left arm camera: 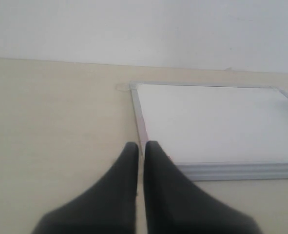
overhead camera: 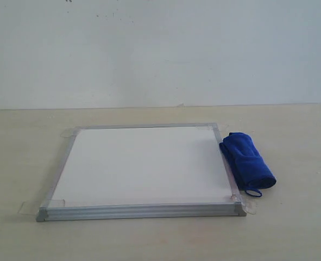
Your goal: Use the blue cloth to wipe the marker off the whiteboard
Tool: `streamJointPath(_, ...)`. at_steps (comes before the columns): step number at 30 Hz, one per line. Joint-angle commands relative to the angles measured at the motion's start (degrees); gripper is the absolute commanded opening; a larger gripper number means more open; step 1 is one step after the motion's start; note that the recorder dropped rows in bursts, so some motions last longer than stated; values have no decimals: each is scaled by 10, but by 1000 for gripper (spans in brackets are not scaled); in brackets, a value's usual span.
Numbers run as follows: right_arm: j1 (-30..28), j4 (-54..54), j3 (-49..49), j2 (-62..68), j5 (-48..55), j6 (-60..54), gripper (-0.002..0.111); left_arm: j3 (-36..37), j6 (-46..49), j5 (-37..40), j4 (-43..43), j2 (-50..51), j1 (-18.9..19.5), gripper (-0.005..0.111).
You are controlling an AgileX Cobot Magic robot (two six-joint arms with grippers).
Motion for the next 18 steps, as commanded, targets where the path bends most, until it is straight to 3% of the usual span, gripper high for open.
streamJointPath(1, 0, -1, 4, -60, -5, -2, 0, 2, 0, 0, 3, -2, 1, 4)
streamJointPath(12, 0, -1, 4, -147, 1, -2, 0, 2, 0, 0, 3, -2, 1, 4)
streamJointPath(18, -85, 45, 29, -221, 2, -2, 0, 2, 0, 0, 3, -2, 1, 4)
